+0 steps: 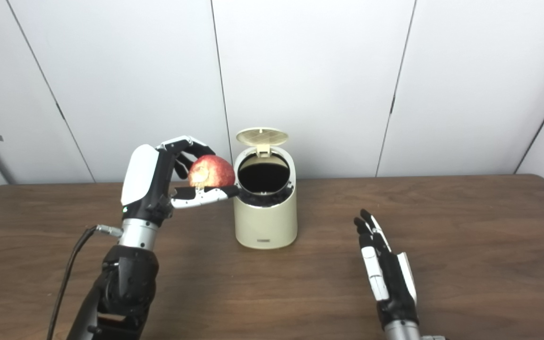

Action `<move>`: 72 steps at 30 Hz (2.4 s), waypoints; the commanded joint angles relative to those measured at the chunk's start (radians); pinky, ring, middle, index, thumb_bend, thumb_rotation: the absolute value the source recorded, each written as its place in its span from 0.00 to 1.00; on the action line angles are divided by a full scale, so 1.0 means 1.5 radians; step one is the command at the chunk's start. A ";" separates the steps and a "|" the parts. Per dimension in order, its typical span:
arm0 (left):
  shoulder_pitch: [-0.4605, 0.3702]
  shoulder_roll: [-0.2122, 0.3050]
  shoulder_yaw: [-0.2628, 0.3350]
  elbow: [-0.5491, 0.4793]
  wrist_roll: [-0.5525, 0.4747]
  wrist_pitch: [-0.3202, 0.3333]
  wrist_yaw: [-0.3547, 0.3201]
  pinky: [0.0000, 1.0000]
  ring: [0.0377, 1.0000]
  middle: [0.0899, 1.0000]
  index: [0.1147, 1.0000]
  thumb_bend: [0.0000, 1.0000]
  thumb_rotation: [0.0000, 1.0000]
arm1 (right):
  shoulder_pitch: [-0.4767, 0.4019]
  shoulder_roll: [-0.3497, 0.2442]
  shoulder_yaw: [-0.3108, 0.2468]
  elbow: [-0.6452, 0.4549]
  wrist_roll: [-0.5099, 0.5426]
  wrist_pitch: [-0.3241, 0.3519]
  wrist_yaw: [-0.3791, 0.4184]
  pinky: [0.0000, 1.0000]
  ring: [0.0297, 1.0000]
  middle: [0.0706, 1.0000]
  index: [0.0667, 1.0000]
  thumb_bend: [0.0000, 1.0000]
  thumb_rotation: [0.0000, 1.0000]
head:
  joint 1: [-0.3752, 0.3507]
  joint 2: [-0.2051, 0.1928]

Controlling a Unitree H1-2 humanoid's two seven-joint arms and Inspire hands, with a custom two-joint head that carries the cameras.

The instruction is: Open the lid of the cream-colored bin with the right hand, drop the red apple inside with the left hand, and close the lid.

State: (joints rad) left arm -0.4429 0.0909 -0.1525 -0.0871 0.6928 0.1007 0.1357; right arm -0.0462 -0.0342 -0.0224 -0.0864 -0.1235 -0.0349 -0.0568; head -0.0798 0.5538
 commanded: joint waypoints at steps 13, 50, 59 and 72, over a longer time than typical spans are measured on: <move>-0.088 -0.033 -0.022 0.094 0.007 -0.064 0.064 0.35 0.38 0.49 0.43 0.47 0.00 | -0.028 0.003 0.002 -0.002 0.004 -0.017 -0.004 0.93 0.93 0.91 0.94 0.59 1.00 | 0.005 -0.001; -0.146 -0.043 -0.072 0.188 0.027 -0.071 0.100 0.39 0.38 0.51 0.43 0.47 0.00 | -0.032 0.013 0.012 -0.012 -0.026 0.007 -0.020 0.92 0.91 0.88 0.94 0.63 1.00 | 0.002 -0.001; -0.152 -0.041 -0.076 0.211 0.028 -0.077 0.105 0.39 0.38 0.48 0.43 0.48 0.00 | -0.033 0.015 0.012 -0.011 -0.020 0.002 -0.018 0.90 0.89 0.86 0.93 0.65 1.00 | 0.003 0.003; -0.160 -0.013 -0.096 0.243 0.078 -0.077 0.118 0.37 0.40 0.45 0.43 0.48 0.00 | -0.031 0.014 0.015 -0.025 -0.012 0.011 -0.012 0.82 0.86 0.83 0.94 0.66 1.00 | 0.001 0.009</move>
State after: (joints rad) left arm -0.6280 0.0638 -0.2948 0.2847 0.7911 0.0011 0.2785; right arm -0.0654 -0.0173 -0.0035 -0.0926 -0.1437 -0.0043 -0.0770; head -0.0767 0.5660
